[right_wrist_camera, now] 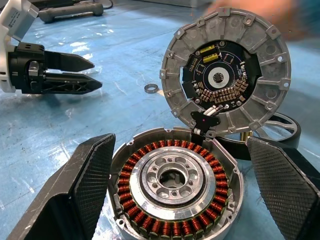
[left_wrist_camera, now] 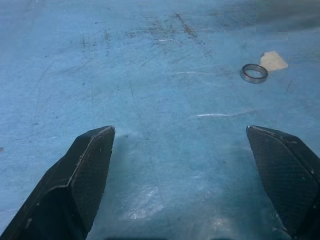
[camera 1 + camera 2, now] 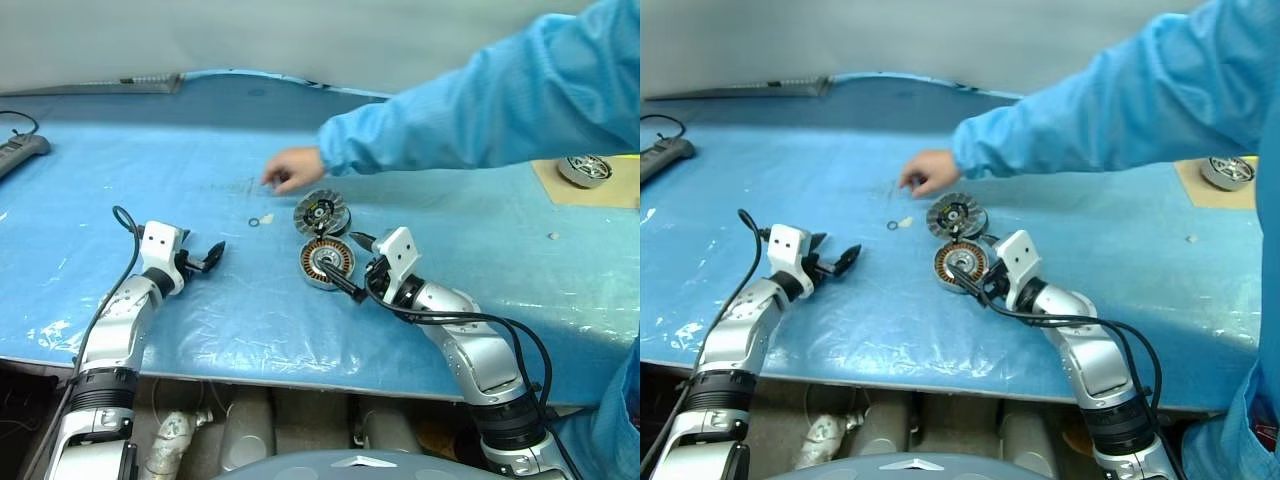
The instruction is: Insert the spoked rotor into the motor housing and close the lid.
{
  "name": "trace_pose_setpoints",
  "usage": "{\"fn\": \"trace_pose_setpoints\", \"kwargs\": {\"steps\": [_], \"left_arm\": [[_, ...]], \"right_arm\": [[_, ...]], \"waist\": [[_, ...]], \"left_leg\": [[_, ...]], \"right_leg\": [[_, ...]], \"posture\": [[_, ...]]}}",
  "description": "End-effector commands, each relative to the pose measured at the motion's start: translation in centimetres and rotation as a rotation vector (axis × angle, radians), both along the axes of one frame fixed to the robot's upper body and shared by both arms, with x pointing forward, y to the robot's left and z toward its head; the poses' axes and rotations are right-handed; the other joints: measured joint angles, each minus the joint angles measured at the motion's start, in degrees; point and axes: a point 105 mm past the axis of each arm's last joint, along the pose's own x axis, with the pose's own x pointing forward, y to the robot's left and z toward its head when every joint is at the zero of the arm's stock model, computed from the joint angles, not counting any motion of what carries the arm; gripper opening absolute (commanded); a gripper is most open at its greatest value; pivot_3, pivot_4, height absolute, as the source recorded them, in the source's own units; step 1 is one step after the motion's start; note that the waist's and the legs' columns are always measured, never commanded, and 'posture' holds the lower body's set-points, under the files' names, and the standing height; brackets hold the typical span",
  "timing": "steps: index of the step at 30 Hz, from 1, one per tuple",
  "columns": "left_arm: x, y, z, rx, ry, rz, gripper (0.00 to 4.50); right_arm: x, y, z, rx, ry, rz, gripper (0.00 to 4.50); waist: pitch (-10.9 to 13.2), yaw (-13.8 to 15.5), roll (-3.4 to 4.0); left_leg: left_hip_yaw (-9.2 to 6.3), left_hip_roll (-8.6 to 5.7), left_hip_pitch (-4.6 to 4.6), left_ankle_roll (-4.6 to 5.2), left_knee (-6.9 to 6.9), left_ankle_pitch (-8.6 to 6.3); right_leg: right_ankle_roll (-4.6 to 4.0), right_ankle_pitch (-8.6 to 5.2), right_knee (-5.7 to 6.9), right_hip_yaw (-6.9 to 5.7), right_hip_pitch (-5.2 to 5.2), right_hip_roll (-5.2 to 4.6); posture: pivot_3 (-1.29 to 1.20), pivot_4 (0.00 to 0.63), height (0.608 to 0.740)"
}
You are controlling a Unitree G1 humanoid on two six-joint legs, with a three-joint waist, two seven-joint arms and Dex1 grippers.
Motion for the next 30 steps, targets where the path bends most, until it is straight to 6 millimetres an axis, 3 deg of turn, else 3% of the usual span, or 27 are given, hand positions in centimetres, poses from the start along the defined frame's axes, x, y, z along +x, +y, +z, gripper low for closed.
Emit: {"fn": "trace_pose_setpoints", "kwargs": {"steps": [1,12,22,30], "left_arm": [[0.1,-0.5,1.1,-0.003,-0.043,-0.028,4.50],[1.4,-5.0,1.7,0.026,-0.071,-0.224,4.50],[5.3,-8.3,2.4,0.041,-0.080,-0.267,4.50],[6.6,-8.2,1.0,0.114,-0.016,-0.249,4.50]], "right_arm": [[-0.2,0.0,1.5,0.030,-0.057,0.007,4.46],[0.1,-0.1,1.8,0.042,-0.077,-0.006,4.46],[0.2,-0.5,1.3,0.046,-0.083,-0.046,4.46],[-0.2,-0.7,1.3,0.068,-0.099,-0.051,4.46]], "waist": [[0.0,0.0,0.00],[0.0,0.1,0.00],[0.0,0.1,0.00],[0.0,0.1,-0.01]], "left_leg": [[0.00,0.00,0.00,0.00,0.00,0.00],[0.01,0.00,-0.02,0.00,-0.03,0.00],[0.03,-0.05,-0.06,0.00,-0.03,0.01],[0.02,-0.06,-0.06,-0.01,-0.07,0.01]], "right_leg": [[0.00,0.00,0.00,0.00,0.00,0.00],[0.00,0.00,-0.01,0.01,0.01,-0.05],[0.21,0.12,-0.04,-0.01,-0.02,-0.05],[0.23,0.13,-0.05,-0.02,-0.02,-0.03]], "posture": [[0.00,0.150,0.740],[0.00,0.150,0.740],[0.00,0.150,0.740],[0.00,0.150,0.740]]}}
